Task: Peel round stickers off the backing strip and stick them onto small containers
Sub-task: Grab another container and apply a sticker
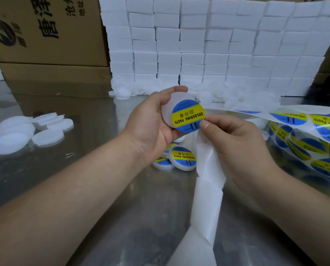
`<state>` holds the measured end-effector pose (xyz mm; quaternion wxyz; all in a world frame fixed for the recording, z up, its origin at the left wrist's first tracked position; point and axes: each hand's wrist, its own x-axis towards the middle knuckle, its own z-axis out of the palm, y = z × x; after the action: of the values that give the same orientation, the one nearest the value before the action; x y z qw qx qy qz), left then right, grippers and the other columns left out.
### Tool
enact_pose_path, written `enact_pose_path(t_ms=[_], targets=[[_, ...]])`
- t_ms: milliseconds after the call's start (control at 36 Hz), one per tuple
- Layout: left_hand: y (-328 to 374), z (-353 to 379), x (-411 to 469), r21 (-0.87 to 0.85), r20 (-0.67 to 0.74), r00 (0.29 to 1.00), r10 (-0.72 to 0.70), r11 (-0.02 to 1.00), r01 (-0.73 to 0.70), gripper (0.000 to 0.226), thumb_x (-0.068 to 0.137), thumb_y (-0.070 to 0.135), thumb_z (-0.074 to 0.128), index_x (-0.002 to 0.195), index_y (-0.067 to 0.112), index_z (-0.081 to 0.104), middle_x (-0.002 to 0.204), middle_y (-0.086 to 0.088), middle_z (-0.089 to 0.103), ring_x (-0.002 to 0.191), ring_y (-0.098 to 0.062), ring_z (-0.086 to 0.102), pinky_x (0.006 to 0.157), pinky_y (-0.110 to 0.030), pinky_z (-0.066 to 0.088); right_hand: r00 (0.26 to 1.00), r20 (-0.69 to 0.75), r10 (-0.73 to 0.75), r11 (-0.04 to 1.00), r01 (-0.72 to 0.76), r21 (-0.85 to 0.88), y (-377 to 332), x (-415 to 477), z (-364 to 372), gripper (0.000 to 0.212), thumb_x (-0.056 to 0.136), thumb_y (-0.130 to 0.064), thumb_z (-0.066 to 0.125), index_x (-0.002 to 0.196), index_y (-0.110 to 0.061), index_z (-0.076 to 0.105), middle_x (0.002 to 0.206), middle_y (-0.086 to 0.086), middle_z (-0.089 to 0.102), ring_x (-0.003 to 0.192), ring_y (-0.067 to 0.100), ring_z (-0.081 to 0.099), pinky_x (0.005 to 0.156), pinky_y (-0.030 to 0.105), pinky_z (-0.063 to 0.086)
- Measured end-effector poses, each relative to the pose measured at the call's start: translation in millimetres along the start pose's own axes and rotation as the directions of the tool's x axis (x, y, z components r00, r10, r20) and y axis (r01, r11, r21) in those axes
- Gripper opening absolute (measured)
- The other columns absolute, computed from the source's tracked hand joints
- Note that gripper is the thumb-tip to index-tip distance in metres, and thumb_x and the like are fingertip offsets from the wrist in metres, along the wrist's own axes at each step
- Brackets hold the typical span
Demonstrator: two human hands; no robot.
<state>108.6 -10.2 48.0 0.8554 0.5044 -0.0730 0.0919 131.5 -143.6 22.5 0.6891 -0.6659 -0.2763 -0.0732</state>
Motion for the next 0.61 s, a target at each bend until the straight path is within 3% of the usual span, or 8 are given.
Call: enact_pose_path(t_ms=[250,472,611], targets=[[-6.9,0.1,-1.9,0.175,0.061,0.997,0.047,0.983,-0.057,0.013,0.091,0.015,0.046,0.094,0.019,0.058,0.097,-0.012,0.061,0.069,-0.02,0.063,0.06,-0.027,0.055,0.999,-0.026,0.041,0.999,-0.041,-0.011,2.1,0.5,0.5,0.017,0.084,-0.012,0.061,0.078,-0.023,0.073,0.085,-0.002,0.074,0.086,0.013,0.067,0.085,0.033,0.051],[-10.3,0.7,-1.9,0.236,0.042,0.994,0.102,0.966,-0.109,0.017,0.086,0.006,0.056,0.092,0.022,0.061,0.087,-0.004,0.063,0.066,-0.016,0.065,0.062,-0.028,0.056,0.999,-0.021,0.046,0.997,-0.047,-0.056,0.5,0.2,-0.9,0.019,0.085,-0.015,0.06,0.076,-0.025,0.073,0.081,-0.009,0.074,0.079,0.003,0.066,0.078,0.024,0.051],[-11.7,1.3,-2.9,0.288,0.041,0.992,0.118,0.949,-0.125,0.019,0.086,0.007,0.059,0.092,0.025,0.061,0.097,-0.008,0.064,0.069,-0.016,0.066,0.062,-0.027,0.055,0.998,-0.035,0.055,0.997,-0.057,-0.059,-0.1,0.5,-0.5,0.019,0.085,-0.014,0.061,0.075,-0.024,0.072,0.08,-0.01,0.073,0.074,0.0,0.064,0.074,0.021,0.051]])
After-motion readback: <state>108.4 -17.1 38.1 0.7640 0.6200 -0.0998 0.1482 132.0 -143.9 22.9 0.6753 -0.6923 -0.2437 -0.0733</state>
